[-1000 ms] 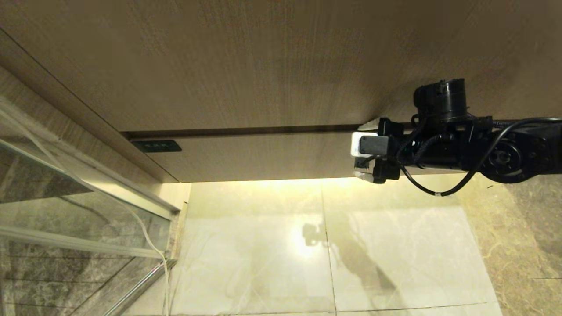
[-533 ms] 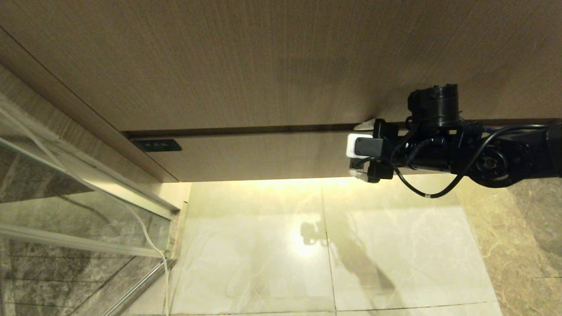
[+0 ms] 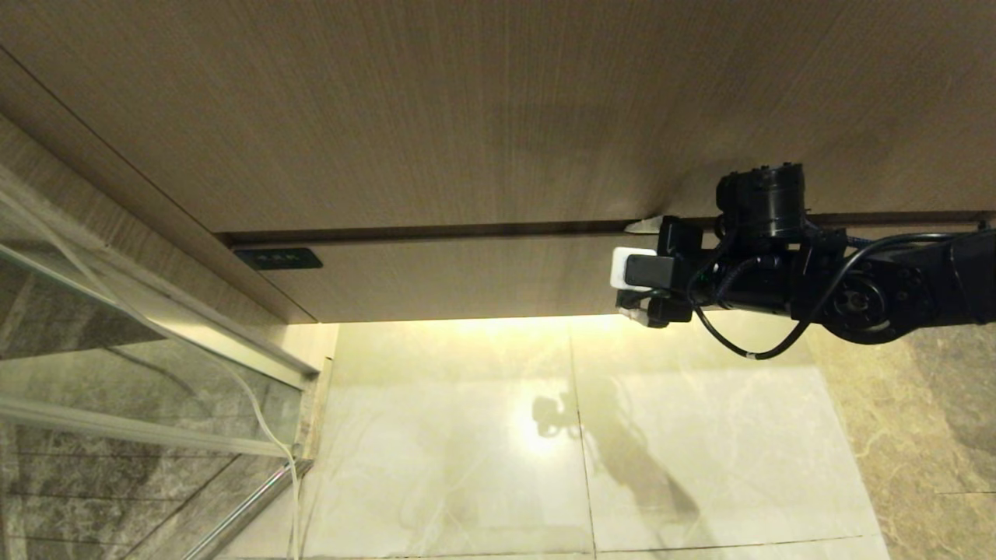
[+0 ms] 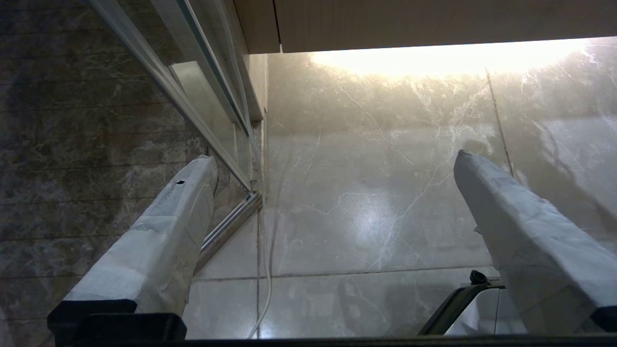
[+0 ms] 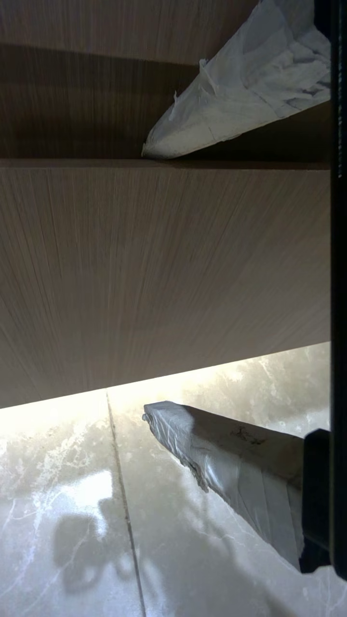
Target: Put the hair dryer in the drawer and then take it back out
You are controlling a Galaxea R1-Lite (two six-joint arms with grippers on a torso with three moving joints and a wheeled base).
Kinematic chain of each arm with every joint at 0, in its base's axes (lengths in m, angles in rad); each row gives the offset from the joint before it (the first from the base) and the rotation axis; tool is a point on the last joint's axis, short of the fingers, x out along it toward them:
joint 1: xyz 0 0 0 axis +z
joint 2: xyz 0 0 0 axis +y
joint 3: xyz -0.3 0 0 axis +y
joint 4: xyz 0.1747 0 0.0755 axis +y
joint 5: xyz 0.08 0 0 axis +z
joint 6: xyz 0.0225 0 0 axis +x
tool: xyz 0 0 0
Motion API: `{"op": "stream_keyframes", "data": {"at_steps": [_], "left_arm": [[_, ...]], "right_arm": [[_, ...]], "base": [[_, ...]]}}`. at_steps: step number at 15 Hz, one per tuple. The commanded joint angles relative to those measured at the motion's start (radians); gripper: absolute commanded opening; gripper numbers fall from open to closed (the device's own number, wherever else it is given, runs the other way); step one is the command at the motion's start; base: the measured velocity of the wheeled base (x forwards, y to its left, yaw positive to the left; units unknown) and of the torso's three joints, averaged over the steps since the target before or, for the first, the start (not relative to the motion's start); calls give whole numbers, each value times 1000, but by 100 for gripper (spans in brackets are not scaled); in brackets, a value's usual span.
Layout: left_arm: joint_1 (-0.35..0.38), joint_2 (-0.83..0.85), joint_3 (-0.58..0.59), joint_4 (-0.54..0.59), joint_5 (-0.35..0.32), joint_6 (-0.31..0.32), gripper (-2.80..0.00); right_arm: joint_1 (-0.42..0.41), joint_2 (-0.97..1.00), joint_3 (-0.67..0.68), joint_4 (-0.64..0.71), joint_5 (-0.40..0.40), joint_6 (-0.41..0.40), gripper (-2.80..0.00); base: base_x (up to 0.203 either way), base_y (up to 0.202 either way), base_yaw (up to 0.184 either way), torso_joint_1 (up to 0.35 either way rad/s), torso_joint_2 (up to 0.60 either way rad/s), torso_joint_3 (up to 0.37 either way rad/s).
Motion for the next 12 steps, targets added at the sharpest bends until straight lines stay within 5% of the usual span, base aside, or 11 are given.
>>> {"op": "stream_keyframes", "data": {"at_steps": [1,12], "left_arm": [[0,0,0,0,0,0,0],[0,0,0,0,0,0,0]], "right_arm": [[1,15,20,24,-1,-7,0],[1,-3,14,178,-3,-8,0]], "base": [[0,0,0,0,0,0],[0,0,0,0,0,0]]}}
